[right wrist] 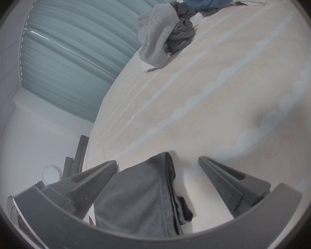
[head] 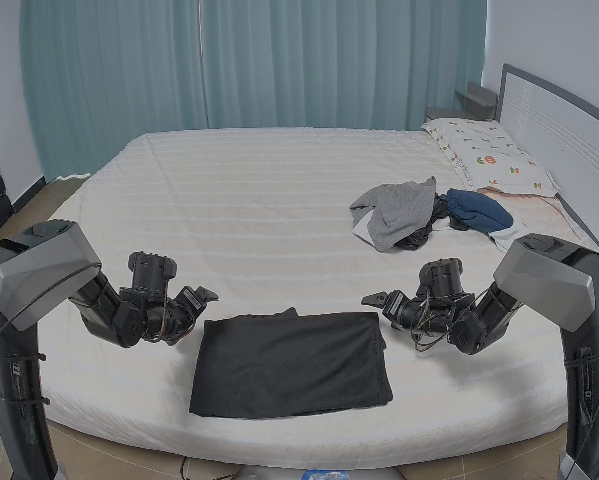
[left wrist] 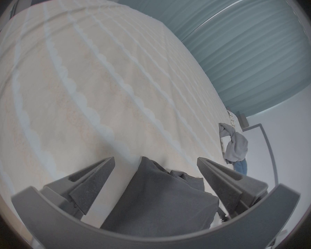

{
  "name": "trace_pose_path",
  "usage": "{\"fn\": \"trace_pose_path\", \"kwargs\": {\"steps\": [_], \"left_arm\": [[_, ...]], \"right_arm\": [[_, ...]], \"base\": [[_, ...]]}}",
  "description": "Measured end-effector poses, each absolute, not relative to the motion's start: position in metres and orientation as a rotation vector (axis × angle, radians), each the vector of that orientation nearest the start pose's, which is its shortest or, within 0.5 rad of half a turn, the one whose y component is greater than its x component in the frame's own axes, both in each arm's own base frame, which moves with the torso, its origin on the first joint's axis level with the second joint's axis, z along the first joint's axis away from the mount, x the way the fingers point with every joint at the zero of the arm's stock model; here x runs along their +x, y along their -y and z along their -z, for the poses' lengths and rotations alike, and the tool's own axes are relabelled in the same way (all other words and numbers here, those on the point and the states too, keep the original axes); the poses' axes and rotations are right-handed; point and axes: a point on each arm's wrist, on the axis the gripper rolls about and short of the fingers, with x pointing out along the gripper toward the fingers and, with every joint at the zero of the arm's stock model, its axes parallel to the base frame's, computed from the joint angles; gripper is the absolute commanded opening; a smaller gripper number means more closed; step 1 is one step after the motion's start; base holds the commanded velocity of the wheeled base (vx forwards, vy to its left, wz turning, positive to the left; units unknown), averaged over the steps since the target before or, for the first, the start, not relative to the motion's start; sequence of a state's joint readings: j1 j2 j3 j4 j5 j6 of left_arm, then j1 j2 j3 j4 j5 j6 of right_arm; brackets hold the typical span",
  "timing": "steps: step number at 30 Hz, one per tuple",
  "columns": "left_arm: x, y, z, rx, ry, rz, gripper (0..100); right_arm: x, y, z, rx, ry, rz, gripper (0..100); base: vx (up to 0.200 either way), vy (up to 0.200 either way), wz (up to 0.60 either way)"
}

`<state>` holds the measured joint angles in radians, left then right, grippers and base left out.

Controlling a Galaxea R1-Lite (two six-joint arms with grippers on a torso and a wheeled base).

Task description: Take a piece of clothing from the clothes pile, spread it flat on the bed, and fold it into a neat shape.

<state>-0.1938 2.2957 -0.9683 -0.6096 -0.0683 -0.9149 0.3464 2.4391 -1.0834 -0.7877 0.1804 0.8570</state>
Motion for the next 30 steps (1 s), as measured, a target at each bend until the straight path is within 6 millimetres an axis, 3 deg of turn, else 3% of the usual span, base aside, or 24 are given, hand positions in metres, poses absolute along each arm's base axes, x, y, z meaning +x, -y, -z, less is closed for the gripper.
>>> {"fn": "trace_pose_path", "kwargs": {"steps": [14,15,30], "left_arm": [[0.394,0.093,0.014,-0.734,-0.756,-0.145,0],[0.395,0.093,0.015,-0.731,-0.752,-0.154,0],[0.395,0.093,0.017,-0.715,-0.730,-0.200,0]], "right_arm": [[0.410,-0.166,0.025,0.755,-0.744,-0.261,100],[0.411,-0.167,0.025,0.757,-0.738,-0.263,0],[0.420,-0.168,0.026,0.763,-0.696,-0.247,0]], "base": [[0.000,0.000,0.00],[0.000,0.000,0.00],[0.000,0.000,0.00]]}}
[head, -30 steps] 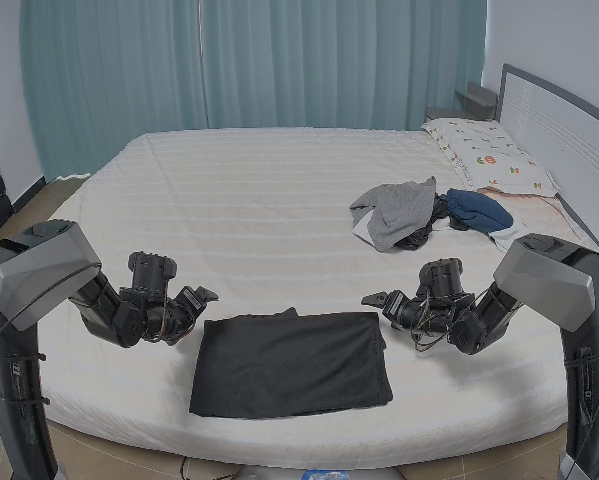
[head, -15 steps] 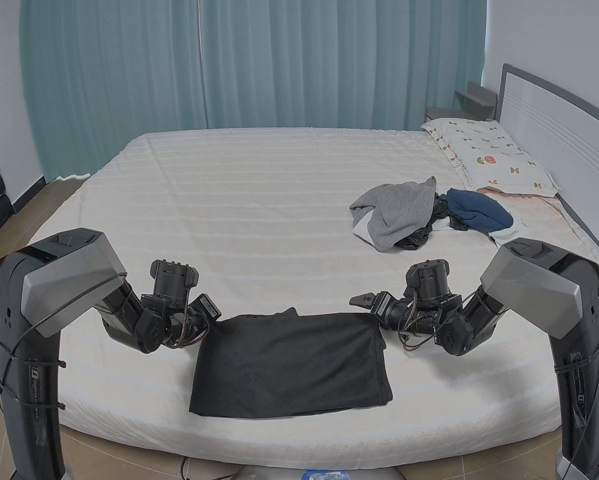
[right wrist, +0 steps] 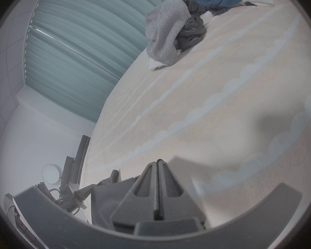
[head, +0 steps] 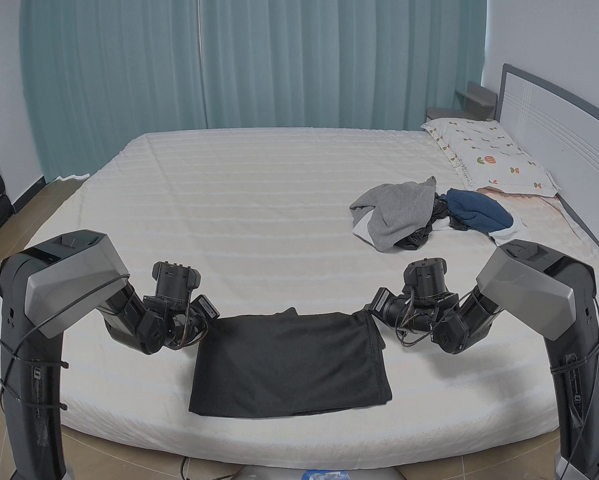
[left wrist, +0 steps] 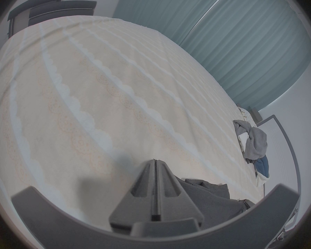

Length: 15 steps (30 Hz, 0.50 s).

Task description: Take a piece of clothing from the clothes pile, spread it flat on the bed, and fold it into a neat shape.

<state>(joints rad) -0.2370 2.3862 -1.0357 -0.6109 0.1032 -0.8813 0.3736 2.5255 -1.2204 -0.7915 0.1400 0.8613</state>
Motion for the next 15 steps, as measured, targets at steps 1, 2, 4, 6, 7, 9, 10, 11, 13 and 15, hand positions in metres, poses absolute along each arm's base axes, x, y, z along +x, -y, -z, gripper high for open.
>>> {"fn": "trace_pose_path", "kwargs": {"steps": [1,2,4,6,7,9,10,11,13,15], "left_arm": [[0.3951,0.0931,0.0173,-0.715,-0.730,-0.200,0],[0.3951,0.0930,0.0173,-0.715,-0.730,-0.200,0],[0.3950,0.0927,0.0174,-0.715,-0.730,-0.201,0],[0.3951,0.0923,0.0176,-0.716,-0.731,-0.202,0],[0.3950,0.0917,0.0178,-0.717,-0.731,-0.204,0],[0.3946,0.0910,0.0182,-0.719,-0.733,-0.206,0],[0.3945,0.0906,0.0184,-0.719,-0.734,-0.207,0],[0.3943,0.0903,0.0187,-0.719,-0.735,-0.208,0],[0.3940,0.0901,0.0188,-0.720,-0.736,-0.208,0],[0.3935,0.0900,0.0190,-0.723,-0.740,-0.206,0]], "right_arm": [[0.4212,-0.1678,0.0250,0.764,-0.692,-0.247,0],[0.4215,-0.1679,0.0246,0.764,-0.690,-0.247,0],[0.4225,-0.1681,0.0235,0.764,-0.683,-0.245,0],[0.4231,-0.1680,0.0230,0.764,-0.678,-0.242,0],[0.4234,-0.1679,0.0228,0.763,-0.676,-0.240,0],[0.4236,-0.1672,0.0228,0.763,-0.675,-0.238,0],[0.4235,-0.1670,0.0231,0.762,-0.675,-0.237,0],[0.4232,-0.1668,0.0235,0.761,-0.677,-0.236,0],[0.4229,-0.1669,0.0240,0.760,-0.678,-0.235,0],[0.4230,-0.1667,0.0244,0.758,-0.678,-0.234,100]], "base": [[0.000,0.000,0.00],[0.000,0.000,0.00],[0.000,0.000,0.00],[0.000,0.000,0.00],[0.000,0.000,0.00],[0.000,0.000,0.00],[0.000,0.000,0.00],[0.000,0.000,0.00],[0.000,0.000,0.00],[0.000,0.000,0.00]]}}
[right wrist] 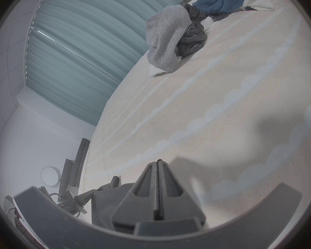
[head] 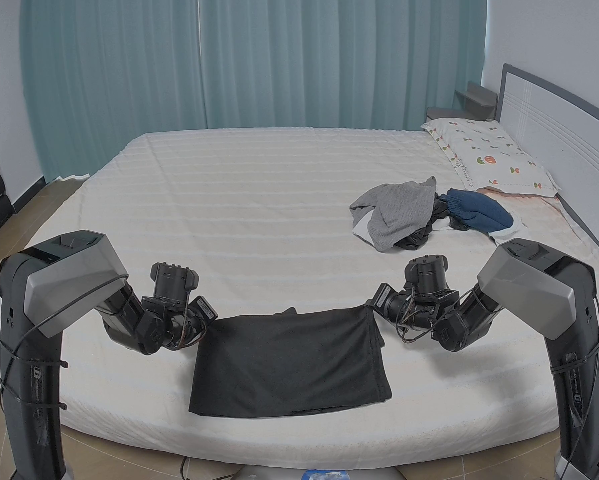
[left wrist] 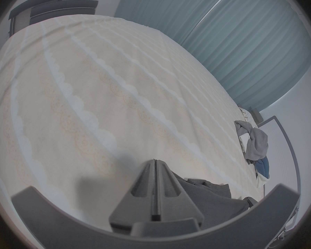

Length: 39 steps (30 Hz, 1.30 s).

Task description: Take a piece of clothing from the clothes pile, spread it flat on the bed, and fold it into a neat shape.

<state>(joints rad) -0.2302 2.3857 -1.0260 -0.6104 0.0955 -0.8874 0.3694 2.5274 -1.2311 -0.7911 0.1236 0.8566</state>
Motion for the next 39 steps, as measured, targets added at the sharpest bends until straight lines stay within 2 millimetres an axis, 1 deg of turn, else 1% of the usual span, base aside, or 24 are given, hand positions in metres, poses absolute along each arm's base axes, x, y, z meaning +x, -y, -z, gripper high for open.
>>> {"fn": "trace_pose_path", "kwargs": {"steps": [1,2,8,11,14,17,20,23,26,30,34,39], "left_arm": [[0.393,0.090,0.019,-0.724,-0.742,-0.207,0],[0.393,0.090,0.020,-0.724,-0.745,-0.206,100],[0.391,0.089,0.020,-0.730,-0.753,-0.211,100],[0.389,0.088,0.020,-0.751,-0.757,-0.214,100],[0.386,0.086,0.019,-0.783,-0.765,-0.217,100],[0.381,0.080,0.018,-0.811,-0.787,-0.214,100],[0.373,0.072,0.016,-0.841,-0.811,-0.205,100],[0.367,0.064,0.013,-0.872,-0.822,-0.200,100],[0.362,0.059,0.009,-0.895,-0.828,-0.195,100],[0.358,0.055,0.005,-0.915,-0.829,-0.192,100],[0.356,0.054,0.003,-0.922,-0.828,-0.187,100],[0.355,0.053,0.001,-0.924,-0.825,-0.186,100]], "right_arm": [[0.423,-0.167,0.025,0.757,-0.679,-0.234,100],[0.423,-0.167,0.025,0.757,-0.680,-0.234,100],[0.415,-0.165,0.028,0.708,-0.699,-0.241,100],[0.408,-0.161,0.028,0.695,-0.719,-0.235,100],[0.394,-0.154,0.025,0.688,-0.755,-0.227,100],[0.375,-0.146,0.026,0.680,-0.811,-0.222,100],[0.351,-0.138,0.027,0.669,-0.869,-0.220,100],[0.322,-0.132,0.029,0.658,-0.907,-0.226,100],[0.298,-0.131,0.026,0.654,-0.897,-0.261,100],[0.278,-0.134,0.024,0.641,-0.896,-0.297,100],[0.270,-0.139,0.024,0.623,-0.910,-0.311,100],[0.271,-0.145,0.022,0.618,-0.904,-0.326,100]], "base": [[0.000,0.000,0.00],[0.000,0.000,0.00],[0.000,0.000,0.00],[0.000,0.000,0.00],[0.000,0.000,0.00],[0.000,0.000,0.00],[0.000,0.000,0.00],[0.000,0.000,0.00],[0.000,0.000,0.00],[0.000,0.000,0.00],[0.000,0.000,0.00],[0.000,0.000,0.00]]}}
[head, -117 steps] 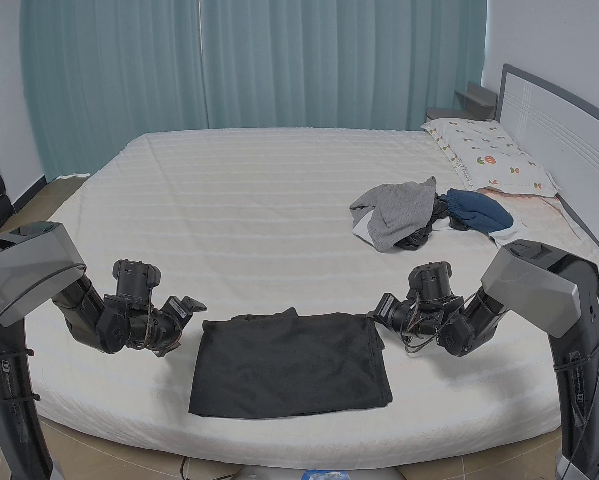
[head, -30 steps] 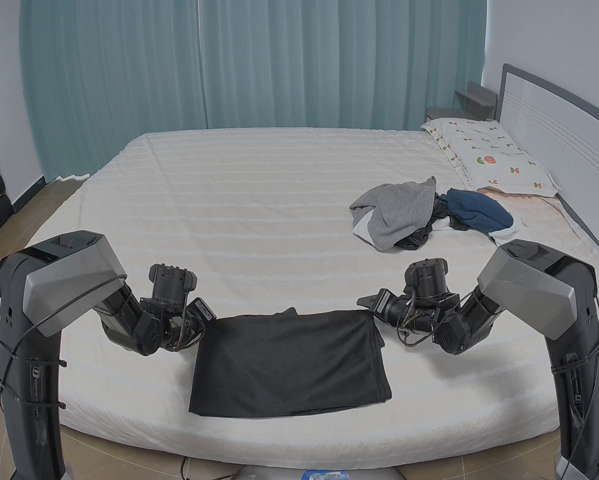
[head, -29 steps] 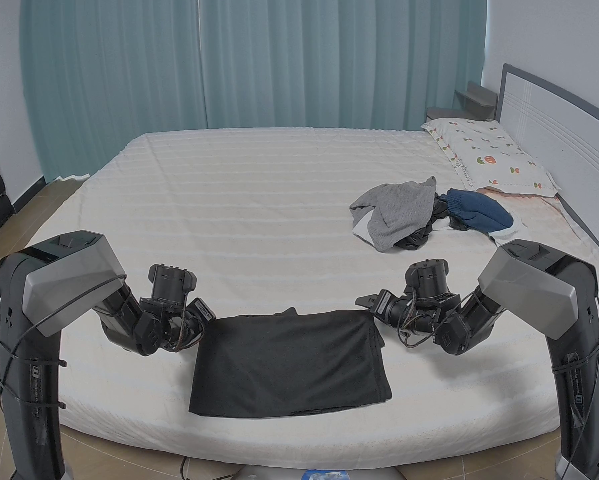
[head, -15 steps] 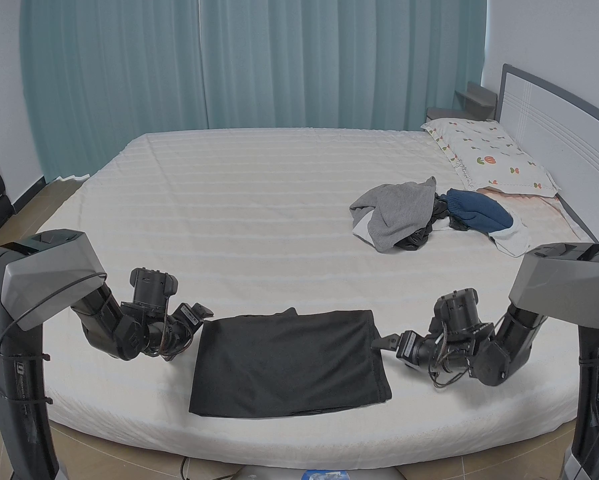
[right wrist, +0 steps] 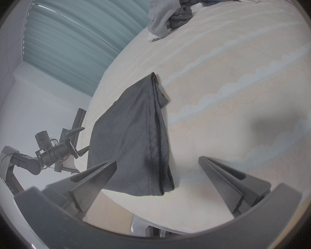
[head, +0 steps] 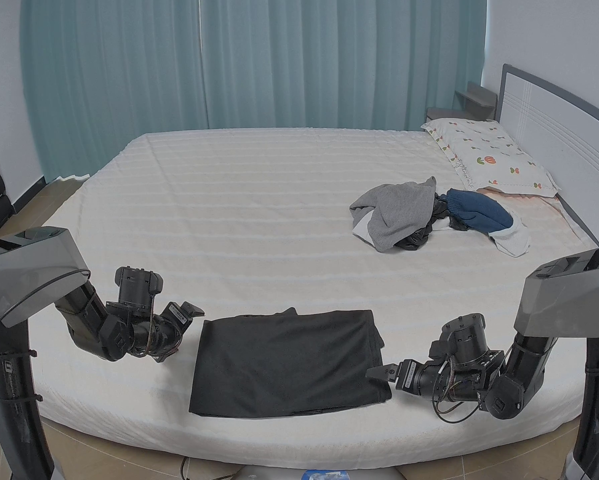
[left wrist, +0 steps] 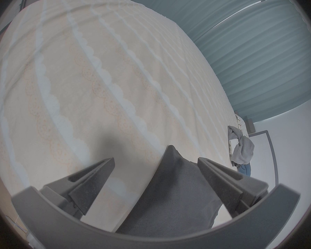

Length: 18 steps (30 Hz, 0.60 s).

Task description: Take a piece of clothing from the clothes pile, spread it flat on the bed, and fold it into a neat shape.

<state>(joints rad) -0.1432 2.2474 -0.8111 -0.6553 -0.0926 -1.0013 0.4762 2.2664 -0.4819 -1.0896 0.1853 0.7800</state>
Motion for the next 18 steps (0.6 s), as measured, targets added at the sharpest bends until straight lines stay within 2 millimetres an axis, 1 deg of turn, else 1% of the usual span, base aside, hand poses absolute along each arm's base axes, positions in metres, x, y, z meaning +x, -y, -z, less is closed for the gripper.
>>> {"fn": "trace_pose_path", "kwargs": {"steps": [5,6,18], "left_arm": [[0.3546,0.0529,0.0004,-0.924,-0.822,-0.188,100],[0.3547,0.0529,0.0002,-0.924,-0.822,-0.187,100],[0.3547,0.0530,0.0000,-0.924,-0.821,-0.187,100]], "right_arm": [[0.2734,-0.1468,0.0217,0.611,-0.910,-0.326,100],[0.2734,-0.1471,0.0219,0.610,-0.913,-0.325,0],[0.2673,-0.1466,0.0252,0.572,-0.965,-0.312,0]], "base": [[0.000,0.000,0.00],[0.000,0.000,0.00],[0.000,0.000,0.00]]}}
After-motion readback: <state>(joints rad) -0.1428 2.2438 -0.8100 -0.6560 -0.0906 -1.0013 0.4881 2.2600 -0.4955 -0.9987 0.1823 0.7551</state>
